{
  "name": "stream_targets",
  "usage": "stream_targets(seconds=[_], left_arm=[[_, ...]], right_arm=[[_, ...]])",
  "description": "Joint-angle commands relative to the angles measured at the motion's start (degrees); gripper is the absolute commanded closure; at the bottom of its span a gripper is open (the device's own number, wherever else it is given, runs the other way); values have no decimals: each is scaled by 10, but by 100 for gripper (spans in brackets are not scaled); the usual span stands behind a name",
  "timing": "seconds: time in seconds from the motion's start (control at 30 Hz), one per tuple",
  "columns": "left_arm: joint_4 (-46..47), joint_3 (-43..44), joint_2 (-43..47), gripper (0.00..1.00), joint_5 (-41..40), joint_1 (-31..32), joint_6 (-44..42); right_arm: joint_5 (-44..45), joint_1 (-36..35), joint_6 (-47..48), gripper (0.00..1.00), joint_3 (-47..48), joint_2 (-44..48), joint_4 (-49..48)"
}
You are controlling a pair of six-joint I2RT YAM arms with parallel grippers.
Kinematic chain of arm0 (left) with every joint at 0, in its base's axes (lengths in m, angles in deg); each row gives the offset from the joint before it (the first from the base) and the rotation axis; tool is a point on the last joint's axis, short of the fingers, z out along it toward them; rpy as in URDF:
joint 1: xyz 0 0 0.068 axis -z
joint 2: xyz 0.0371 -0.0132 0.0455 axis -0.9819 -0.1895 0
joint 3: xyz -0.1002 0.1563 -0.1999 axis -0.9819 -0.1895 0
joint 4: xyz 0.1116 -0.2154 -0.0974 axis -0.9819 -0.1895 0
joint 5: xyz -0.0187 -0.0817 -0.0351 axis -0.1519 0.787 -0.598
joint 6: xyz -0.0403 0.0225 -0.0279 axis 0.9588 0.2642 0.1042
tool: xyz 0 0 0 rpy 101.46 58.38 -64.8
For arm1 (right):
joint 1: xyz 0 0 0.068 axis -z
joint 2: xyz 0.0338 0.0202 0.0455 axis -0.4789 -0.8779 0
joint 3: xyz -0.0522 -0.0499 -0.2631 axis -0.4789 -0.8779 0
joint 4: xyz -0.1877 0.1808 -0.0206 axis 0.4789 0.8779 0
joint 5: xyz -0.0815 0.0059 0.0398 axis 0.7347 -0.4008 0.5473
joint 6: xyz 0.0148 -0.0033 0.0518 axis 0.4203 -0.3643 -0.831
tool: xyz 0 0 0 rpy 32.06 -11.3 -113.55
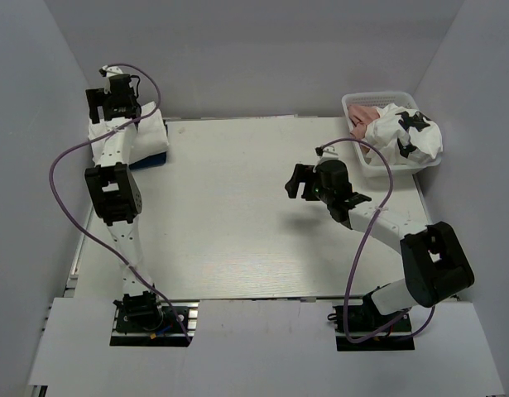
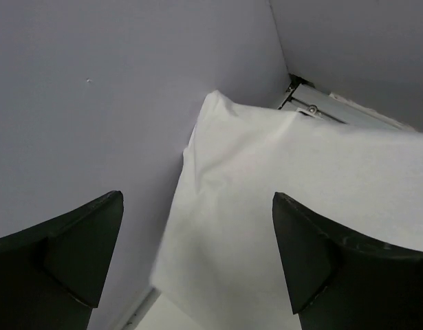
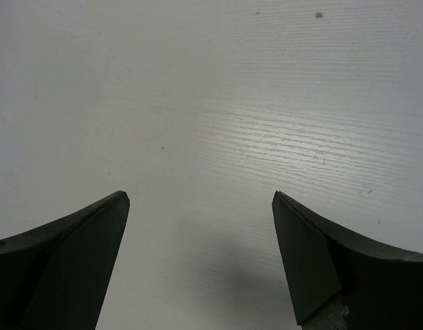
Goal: Fold and stack the t-shirts
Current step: Put the neatly folded tshirt into the corner of the board with the left arm
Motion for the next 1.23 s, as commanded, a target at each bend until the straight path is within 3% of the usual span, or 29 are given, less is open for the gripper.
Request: stream_targets(seconds=[0.0, 0.13, 0.27, 0.47, 0.53, 0.67, 0.83, 0.87, 1.07, 1.2], left_arm=[[-10, 16, 29, 1, 13, -4, 30], [-55, 23, 68, 1, 102, -4, 78], [-71, -11, 116, 1, 136, 17, 98], [-242, 22, 162, 1, 194, 49, 236], [-248, -61, 229, 1, 225, 79, 282], [-93, -326, 357, 1, 326, 158, 370], [-66, -524, 486, 1, 271, 290, 449], [-40, -597, 517, 1, 265, 304, 462], [-48, -789, 764, 1, 242, 364, 501], [-130, -791, 837, 1, 177, 364, 506]], right_arm=[[17, 3, 5, 10, 18, 6, -8], [11, 0, -7, 10, 8, 18, -15], [-5, -1, -21, 10, 1, 49, -4], [-16, 2, -57, 10, -21, 115, 21], [-12, 2, -70, 10, -30, 143, 31], [-22, 2, -98, 10, -58, 186, 37], [3, 3, -103, 10, -73, 256, 83], [11, 3, -102, 10, -77, 264, 85], [70, 2, -122, 10, -127, 327, 73], [58, 3, -131, 10, -167, 342, 2]])
